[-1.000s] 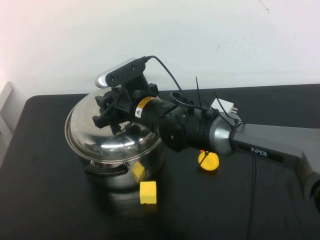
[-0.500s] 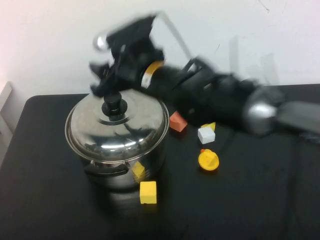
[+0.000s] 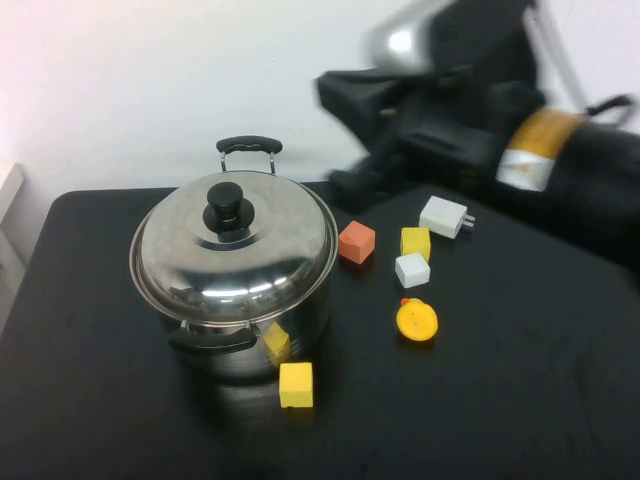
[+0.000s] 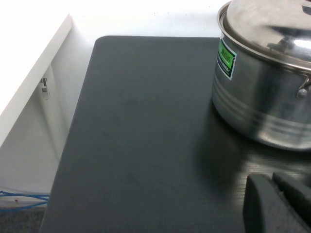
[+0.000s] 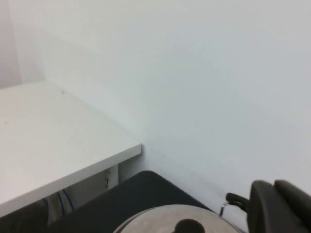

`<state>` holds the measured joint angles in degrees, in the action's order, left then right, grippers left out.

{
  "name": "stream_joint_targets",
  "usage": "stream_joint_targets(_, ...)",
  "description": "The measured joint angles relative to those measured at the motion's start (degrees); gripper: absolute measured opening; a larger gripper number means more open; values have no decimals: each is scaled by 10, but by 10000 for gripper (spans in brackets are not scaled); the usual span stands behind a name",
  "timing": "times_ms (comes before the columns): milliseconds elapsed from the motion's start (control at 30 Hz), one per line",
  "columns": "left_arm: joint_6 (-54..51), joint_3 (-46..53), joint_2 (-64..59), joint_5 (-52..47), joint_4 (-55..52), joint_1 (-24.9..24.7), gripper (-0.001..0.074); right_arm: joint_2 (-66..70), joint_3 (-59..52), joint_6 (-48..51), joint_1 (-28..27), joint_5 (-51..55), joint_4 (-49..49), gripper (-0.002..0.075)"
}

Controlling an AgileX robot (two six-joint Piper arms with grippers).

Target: Cover the pot

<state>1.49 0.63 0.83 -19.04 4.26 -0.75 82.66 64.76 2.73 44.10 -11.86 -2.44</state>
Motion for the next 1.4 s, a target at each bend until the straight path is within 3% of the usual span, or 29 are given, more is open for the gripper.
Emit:
stream_joint_targets(367, 0, 0, 0, 0, 0, 0, -1, -220, -104, 2, 0, 171, -3, -1)
stream_joint_targets(600, 0, 0, 0, 0, 0, 0, -1, -317, -116, 1, 0, 295, -27, -1)
stream_joint_targets(1033, 0, 0, 0, 0, 0, 0, -1, -428, -118, -32, 0, 474, -188, -1)
stream_joint_targets(1233, 0, 0, 0, 0, 0, 0, -1, -454, -188, -117, 0, 469, -238, -2)
stream_joint_targets(1400, -1, 0, 0, 0, 1, 0, -1, -479, -298, -172, -37, 358, -242, -2)
